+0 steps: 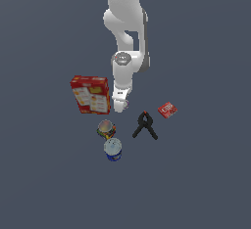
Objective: Pick up a designated object from a clutter of objects.
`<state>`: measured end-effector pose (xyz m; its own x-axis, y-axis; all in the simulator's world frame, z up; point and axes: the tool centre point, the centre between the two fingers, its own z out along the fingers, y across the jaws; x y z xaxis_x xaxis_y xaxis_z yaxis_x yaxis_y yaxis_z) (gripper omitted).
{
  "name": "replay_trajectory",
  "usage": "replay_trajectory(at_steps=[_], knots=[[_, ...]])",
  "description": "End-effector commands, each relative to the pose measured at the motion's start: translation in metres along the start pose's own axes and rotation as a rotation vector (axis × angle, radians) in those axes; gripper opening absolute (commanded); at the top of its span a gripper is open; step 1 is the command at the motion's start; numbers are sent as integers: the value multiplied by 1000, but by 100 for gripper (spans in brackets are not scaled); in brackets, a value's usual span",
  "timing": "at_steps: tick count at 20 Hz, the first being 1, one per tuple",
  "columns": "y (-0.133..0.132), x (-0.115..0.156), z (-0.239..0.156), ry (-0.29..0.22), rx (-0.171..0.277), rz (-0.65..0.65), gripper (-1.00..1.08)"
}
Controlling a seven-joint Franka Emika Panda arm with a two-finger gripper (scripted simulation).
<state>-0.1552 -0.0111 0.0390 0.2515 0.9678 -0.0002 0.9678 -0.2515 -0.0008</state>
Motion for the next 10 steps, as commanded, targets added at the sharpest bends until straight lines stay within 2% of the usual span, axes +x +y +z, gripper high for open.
replay_trajectory(at_steps=[1, 2, 10], knots=[[1, 0, 1, 0, -1, 0, 100], [1, 0, 1, 0, -1, 0, -100], [1, 0, 1, 0, -1, 0, -100]])
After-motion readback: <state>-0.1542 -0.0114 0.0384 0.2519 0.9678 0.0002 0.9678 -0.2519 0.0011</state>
